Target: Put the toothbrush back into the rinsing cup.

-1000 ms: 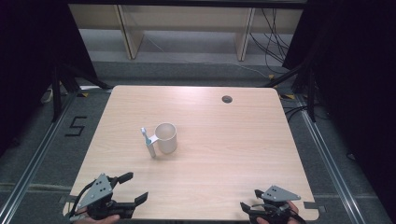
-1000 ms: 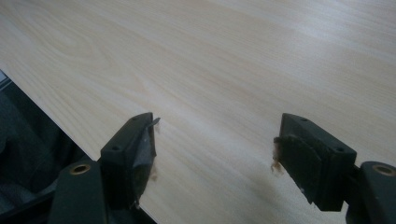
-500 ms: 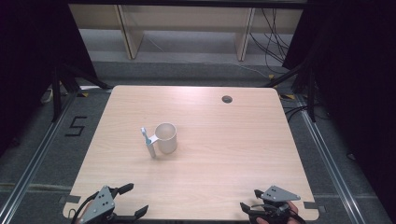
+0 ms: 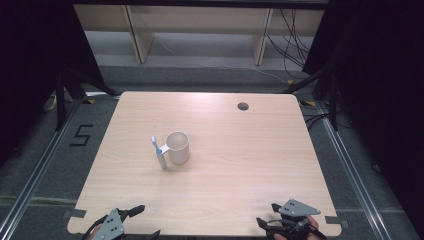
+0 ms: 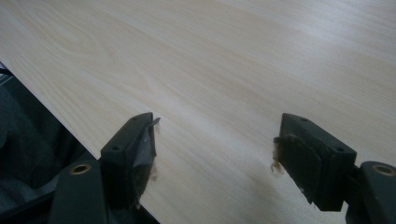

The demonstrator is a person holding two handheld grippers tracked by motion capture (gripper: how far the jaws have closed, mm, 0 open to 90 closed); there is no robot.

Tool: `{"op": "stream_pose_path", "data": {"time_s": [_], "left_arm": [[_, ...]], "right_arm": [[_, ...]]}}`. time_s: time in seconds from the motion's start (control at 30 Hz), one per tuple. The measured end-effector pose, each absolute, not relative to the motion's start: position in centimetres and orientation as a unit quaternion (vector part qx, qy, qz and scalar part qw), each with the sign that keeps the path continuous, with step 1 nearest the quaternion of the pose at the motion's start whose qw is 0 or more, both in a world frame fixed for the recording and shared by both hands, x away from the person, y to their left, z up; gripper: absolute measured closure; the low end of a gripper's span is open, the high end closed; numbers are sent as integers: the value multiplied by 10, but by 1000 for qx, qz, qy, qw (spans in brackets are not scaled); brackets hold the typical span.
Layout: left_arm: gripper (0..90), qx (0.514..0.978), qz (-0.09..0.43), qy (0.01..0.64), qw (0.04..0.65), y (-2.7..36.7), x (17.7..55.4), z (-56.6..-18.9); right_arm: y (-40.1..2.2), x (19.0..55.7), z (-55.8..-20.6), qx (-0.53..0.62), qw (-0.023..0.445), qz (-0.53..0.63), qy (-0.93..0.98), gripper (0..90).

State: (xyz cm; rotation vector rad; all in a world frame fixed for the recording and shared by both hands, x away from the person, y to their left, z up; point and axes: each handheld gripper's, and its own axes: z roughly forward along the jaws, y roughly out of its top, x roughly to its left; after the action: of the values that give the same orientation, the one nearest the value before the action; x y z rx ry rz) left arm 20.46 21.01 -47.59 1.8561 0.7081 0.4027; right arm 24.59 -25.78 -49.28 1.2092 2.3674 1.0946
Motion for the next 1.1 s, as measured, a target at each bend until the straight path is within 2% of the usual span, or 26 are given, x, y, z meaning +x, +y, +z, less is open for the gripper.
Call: {"op": "stream_pose_path", "data": {"time_s": [0.43, 0.73, 0.8, 1.1], "left_arm": [[155, 792, 157, 295, 511, 205, 190, -482], [156, 803, 180, 291, 488, 208, 186, -484], [156, 792, 178, 289, 507, 205, 186, -485], [156, 791, 174, 292, 509, 206, 182, -484]], "right_arm": [[-257, 246, -494, 415, 132, 381, 816, 288], [-256, 246, -494, 414, 135, 376, 818, 287], [-256, 246, -494, 414, 135, 376, 818, 287], [-256, 246, -495, 412, 129, 379, 819, 285]]}}
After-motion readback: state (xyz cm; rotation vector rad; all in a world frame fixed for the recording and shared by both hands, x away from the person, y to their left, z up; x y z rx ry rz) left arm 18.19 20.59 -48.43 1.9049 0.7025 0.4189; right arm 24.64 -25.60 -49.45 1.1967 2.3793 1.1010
